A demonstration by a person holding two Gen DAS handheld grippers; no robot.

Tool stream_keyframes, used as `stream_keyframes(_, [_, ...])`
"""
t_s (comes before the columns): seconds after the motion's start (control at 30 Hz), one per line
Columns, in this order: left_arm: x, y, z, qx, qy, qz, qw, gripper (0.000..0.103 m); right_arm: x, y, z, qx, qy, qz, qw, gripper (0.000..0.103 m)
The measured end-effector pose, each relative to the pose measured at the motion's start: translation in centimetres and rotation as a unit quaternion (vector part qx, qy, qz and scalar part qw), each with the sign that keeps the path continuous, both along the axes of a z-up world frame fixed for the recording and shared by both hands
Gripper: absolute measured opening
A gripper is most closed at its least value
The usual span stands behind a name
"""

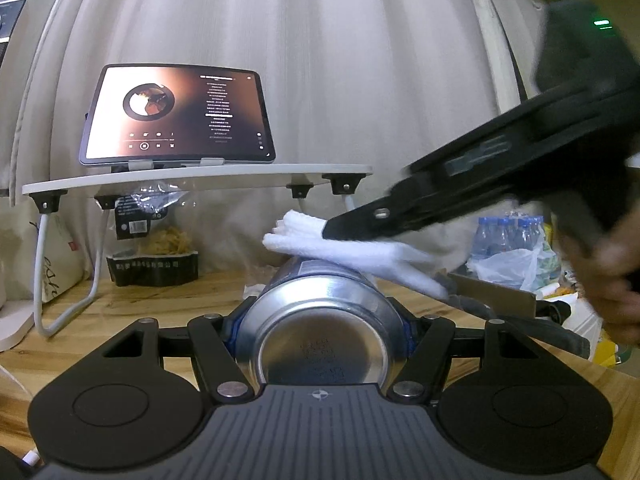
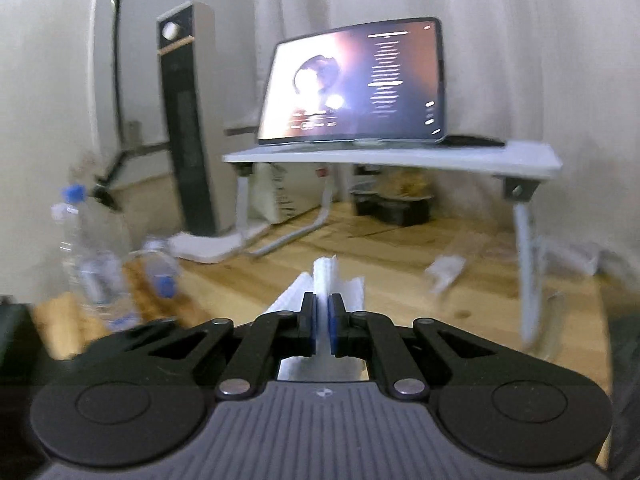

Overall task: Clean container
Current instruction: 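Rub the cloth in the right gripper over the can held by the left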

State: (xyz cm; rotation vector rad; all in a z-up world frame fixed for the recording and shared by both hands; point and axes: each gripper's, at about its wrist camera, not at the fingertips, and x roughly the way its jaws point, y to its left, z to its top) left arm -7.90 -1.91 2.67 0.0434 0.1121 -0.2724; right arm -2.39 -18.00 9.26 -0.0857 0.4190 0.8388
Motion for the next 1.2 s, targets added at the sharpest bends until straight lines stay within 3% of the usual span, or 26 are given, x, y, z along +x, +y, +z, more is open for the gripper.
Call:
stream_keyframes(0.27, [0.0, 0.1, -0.1, -0.001, 0.0, -0.001, 1.0, 0.069, -2.4, -1.2, -0.6, 0.062, 0.06, 0.043, 0.995, 0.01])
stream_keyframes(0.5, [-0.2, 0.0, 0.0, 0.002, -0.007, -0.001, 1.0, 0.069, 1.5, -2.2, -0.9, 0.058, 0.034, -0.037, 0.997, 0.01])
stream_keyframes(0.6, [-0.4, 0.0, 0.0, 0.002, -0.012, 0.003, 0.9999, 0.069, 2.5, -2.7, -1.6, 0.063, 0.047, -0.053, 0.995, 0.01])
stream_keyframes(0.9, [-0.2, 0.1, 0.0, -0.001, -0.005, 0.001, 1.0, 0.069, 0.0, -3.6, -1.9, 0.11, 0.105, 0.02, 0.988, 0.01])
stream_keyframes(0.93, [-0.3, 0.0, 0.0, 0.0, -0.006, 0.001, 1.0, 0.069, 0.2, -3.8, -1.9, 0.112, 0.103, 0.013, 0.988, 0.01])
stream_keyframes(1.1, [-0.4, 0.0, -0.1, 0.0, -0.01, 0.002, 1.0, 0.069, 4.7, -6.3, -3.7, 0.103, 0.091, -0.123, 0.983, 0.014])
stream_keyframes(1.17, [-0.4, 0.0, 0.0, 0.0, -0.011, 0.001, 0.9999, 0.069, 7.1, -6.8, -5.1, 0.078, 0.115, -0.166, 0.976, 0.014])
stream_keyframes(1.2, [-0.4, 0.0, 0.0, 0.001, -0.012, 0.001, 0.9999, 0.069, 8.1, -7.3, -5.9, 0.087, 0.14, -0.179, 0.97, 0.021])
